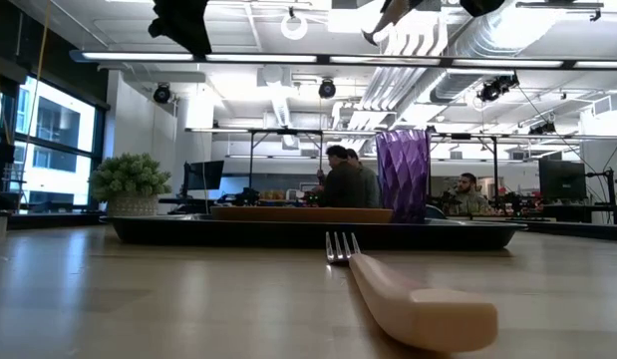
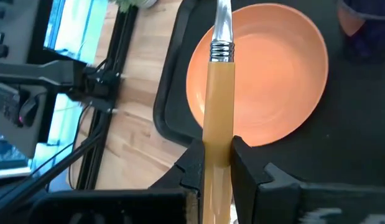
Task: Pick and place plate/cup/fork/spoon on tray
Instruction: Put the yellow spoon to the left side of the orange plate on the black serving tray
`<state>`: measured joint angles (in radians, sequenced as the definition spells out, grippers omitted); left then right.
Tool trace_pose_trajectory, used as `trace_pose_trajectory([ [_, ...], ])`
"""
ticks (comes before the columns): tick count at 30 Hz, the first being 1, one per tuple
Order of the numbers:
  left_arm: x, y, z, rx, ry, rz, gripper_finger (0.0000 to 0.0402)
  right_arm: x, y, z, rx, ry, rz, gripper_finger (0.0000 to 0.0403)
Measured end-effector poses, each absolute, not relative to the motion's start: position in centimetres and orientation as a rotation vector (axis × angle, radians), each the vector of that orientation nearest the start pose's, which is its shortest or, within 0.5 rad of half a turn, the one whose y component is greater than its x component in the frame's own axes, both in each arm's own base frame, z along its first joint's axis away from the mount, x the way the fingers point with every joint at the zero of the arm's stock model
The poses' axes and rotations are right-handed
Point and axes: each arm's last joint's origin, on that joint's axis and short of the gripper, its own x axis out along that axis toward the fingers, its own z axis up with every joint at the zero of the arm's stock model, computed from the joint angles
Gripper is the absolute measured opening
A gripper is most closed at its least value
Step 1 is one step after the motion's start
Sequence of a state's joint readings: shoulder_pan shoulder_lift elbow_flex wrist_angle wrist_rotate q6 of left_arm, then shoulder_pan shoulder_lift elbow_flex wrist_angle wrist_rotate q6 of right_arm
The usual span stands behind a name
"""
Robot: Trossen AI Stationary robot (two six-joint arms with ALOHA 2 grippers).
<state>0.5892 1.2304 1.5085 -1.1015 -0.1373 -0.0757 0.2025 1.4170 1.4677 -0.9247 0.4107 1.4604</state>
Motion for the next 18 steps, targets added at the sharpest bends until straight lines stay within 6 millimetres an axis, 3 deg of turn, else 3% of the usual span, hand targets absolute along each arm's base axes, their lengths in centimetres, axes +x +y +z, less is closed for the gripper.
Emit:
trace_pose_trajectory([
  [8,17.7,12.5,40.7,-0.238,0.799,0.763,0.0115,27.6,4.7,36.3,1.063,0.55,-0.735,0.0028],
  [18,18.0,12.6,40.4,-0.328,0.78,0.756,0.0115,28.5,1.8,36.6,0.91,0.582,-0.653,0.0028],
])
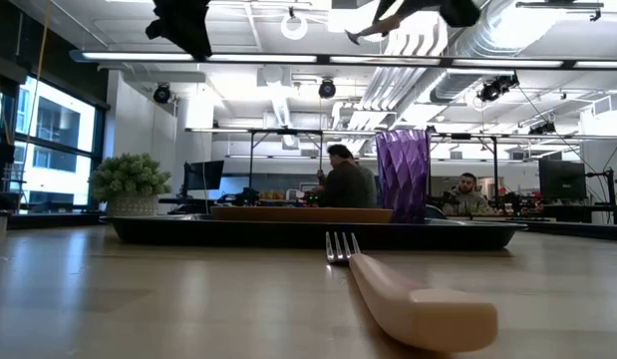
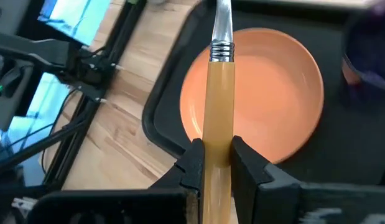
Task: Pick and place plate/cup/fork/spoon on tray
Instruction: Put the yellow spoon to the left side of the orange plate on the black serving tray
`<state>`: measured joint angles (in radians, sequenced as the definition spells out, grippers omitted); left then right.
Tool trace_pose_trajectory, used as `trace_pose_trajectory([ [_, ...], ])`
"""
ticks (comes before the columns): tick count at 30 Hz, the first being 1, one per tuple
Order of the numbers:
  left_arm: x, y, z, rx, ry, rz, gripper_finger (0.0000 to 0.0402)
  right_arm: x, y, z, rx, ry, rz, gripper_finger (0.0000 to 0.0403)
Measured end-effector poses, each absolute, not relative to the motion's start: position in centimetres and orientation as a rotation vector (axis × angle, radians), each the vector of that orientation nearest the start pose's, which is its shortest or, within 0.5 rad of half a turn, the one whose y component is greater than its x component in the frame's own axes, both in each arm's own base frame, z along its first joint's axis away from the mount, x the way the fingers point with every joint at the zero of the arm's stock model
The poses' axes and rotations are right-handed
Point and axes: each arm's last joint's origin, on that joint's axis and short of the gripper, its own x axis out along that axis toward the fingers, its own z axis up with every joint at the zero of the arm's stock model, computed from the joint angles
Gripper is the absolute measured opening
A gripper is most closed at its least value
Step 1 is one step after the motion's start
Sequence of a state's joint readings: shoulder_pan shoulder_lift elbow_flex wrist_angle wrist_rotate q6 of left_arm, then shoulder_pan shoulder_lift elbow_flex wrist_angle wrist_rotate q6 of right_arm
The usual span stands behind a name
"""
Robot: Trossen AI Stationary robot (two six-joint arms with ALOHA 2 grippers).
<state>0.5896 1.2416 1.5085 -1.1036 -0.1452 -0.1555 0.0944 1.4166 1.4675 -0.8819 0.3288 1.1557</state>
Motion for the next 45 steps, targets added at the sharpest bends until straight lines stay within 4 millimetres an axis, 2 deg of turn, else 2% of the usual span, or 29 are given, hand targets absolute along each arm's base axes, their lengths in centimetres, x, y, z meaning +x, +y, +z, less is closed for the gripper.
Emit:
trace_pose_trajectory([
  [5,18.7,12.6,40.0,-0.413,0.783,0.644,0.0121,29.1,0.3,37.1,0.839,0.576,-0.567,0.0028],
  [9,19.1,12.6,39.8,-0.435,0.793,0.602,0.0142,29.2,-0.7,37.1,0.804,0.599,-0.531,0.0028],
  [13,19.5,12.5,39.6,-0.526,0.771,0.635,0.0167,29.2,-1.5,37.0,0.808,0.6,-0.539,0.0028],
  [16,19.5,12.5,39.6,-0.694,0.716,0.706,0.0181,29.6,-1.8,36.8,0.822,0.593,-0.553,0.0028],
  [21,19.7,12.1,39.6,-0.879,0.657,0.759,0.0185,31.2,-1.7,35.4,0.847,0.601,-0.575,0.0028],
  [29,20.8,10.2,39.7,-0.903,0.695,0.633,0.018,33.6,-1.5,33.7,0.828,0.582,-0.606,0.0028],
  [35,21.5,8.8,39.7,-0.897,0.707,0.582,0.018,35.2,-1.5,33.1,0.837,0.524,-0.582,0.0028],
  [45,23.8,7.9,40.0,-0.853,0.613,0.507,0.0179,36.6,-1.4,32.7,0.847,0.461,-0.548,0.0028],
])
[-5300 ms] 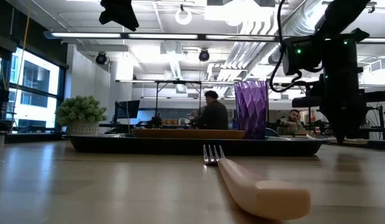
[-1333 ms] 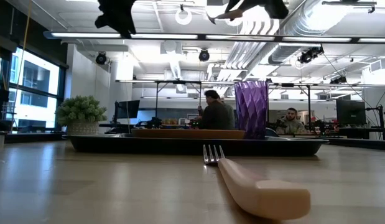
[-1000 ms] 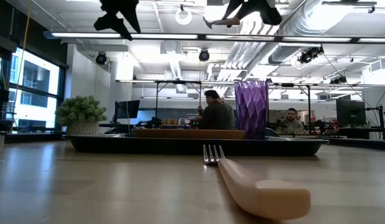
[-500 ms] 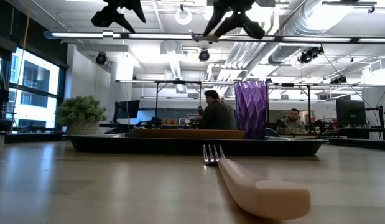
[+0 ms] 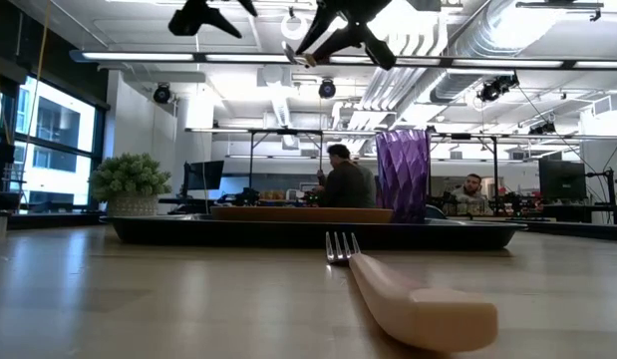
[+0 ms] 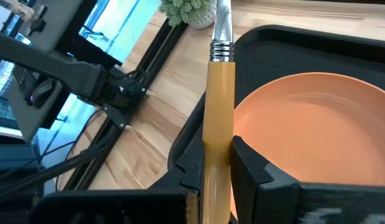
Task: Pick and place plate/cup/fork/spoon on tray
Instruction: Put the yellow spoon to the left side of the orange plate on the black serving tray
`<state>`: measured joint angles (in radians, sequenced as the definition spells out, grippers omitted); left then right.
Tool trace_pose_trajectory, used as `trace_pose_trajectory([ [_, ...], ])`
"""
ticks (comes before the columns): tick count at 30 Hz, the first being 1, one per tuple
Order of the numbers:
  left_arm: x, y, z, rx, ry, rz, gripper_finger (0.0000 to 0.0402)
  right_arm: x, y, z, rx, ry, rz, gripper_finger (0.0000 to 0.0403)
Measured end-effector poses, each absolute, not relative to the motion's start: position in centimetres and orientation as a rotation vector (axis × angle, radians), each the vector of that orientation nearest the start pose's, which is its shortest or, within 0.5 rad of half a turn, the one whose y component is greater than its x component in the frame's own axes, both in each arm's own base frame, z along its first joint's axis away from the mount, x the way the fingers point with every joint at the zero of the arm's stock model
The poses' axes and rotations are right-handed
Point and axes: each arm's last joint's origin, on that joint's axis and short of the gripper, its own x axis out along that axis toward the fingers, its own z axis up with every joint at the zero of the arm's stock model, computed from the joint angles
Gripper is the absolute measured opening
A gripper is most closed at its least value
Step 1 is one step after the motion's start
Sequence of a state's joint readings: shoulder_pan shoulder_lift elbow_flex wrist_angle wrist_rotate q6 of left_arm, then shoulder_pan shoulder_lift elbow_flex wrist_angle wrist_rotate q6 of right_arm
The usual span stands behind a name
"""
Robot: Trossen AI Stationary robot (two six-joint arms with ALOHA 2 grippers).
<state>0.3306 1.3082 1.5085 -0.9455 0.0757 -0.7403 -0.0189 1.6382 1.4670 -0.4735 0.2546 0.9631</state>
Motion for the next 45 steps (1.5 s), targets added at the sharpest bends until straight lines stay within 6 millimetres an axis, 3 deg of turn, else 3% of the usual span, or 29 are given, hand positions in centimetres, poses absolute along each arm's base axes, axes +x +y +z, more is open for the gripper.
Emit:
trace_pose_trajectory([
  [11,27.5,8.0,38.2,-0.852,0.635,0.469,0.0179,36.8,-1.4,33.0,0.842,0.426,-0.535,0.0028],
  [23,30.0,8.8,36.8,-0.852,0.614,0.461,0.0179,36.8,-1.4,33.0,0.841,0.441,-0.51,0.0028],
  [37,30.6,9.1,37.0,-0.841,0.564,0.459,0.0179,36.8,-0.9,33.0,0.838,0.44,-0.503,0.0028],
  [45,31.5,9.3,35.5,-0.853,0.633,0.465,0.0175,36.8,-0.9,33.1,0.839,0.431,-0.497,0.0028],
])
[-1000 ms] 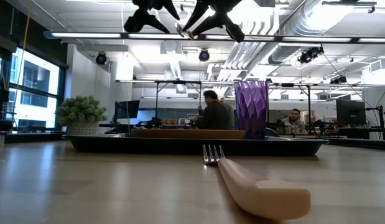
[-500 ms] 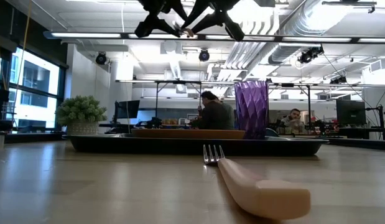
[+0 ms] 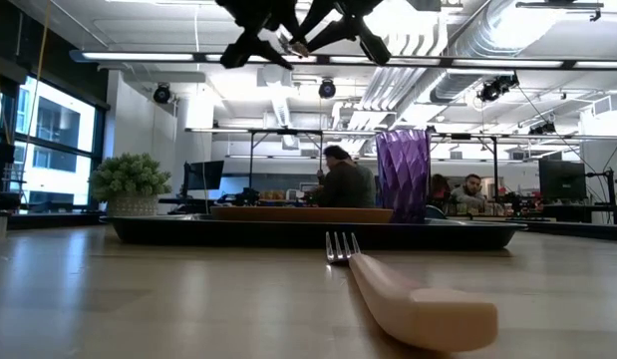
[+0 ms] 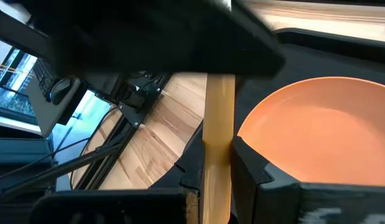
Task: Pick and place plate/cup/fork/spoon on tray
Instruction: Put the yellow spoon to the left side of the orange plate on the black serving tray
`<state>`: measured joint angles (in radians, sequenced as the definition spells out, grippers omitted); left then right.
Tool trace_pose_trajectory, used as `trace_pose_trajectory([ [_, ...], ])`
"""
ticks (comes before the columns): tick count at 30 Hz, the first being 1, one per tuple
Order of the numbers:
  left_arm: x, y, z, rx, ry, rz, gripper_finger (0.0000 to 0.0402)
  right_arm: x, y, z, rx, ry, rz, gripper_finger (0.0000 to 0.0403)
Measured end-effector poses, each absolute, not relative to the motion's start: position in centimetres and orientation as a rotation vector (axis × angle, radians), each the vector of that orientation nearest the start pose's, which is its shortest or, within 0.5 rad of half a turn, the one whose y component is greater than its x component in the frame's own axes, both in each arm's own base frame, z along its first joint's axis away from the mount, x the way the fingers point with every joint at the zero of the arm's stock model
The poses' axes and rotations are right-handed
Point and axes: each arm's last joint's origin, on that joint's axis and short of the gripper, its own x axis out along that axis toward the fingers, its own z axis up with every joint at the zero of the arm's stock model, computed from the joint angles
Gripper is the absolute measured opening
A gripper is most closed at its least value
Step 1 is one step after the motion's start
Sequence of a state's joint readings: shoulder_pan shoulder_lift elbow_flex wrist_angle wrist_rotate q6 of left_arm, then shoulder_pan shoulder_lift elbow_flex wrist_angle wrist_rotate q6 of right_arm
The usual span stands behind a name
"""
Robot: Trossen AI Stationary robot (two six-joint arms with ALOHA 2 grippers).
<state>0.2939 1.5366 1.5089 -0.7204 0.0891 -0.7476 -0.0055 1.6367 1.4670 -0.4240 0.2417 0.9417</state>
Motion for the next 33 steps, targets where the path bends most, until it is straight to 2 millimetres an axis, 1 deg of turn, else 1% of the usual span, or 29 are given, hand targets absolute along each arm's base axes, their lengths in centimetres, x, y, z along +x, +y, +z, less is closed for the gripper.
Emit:
trace_pose_trajectory([
  [4,31.98,9.29,35.13,-0.846,0.637,0.454,0.0155,36.83,-0.9,33.09,0.838,0.432,-0.499,0.0028],
  [10,31.68,9.53,35.4,-0.848,0.626,0.459,0.0112,36.82,-0.88,33.07,0.84,0.436,-0.495,0.0028],
  [14,31.4,9.49,35.75,-0.834,0.615,0.456,0.0092,36.82,-0.88,33.07,0.842,0.437,-0.494,0.0028],
  [20,31.26,9.45,35.97,-0.825,0.605,0.46,0.0072,36.84,-0.92,33.11,0.856,0.431,-0.497,0.0036],
  [27,31.31,9.45,36.05,-0.808,0.601,0.447,0.0052,36.85,-0.92,33.1,0.858,0.431,-0.496,0.0033],
  [33,31.32,9.42,36.07,-0.798,0.603,0.439,0.0042,36.85,-0.92,33.06,0.859,0.434,-0.497,0.0059],
])
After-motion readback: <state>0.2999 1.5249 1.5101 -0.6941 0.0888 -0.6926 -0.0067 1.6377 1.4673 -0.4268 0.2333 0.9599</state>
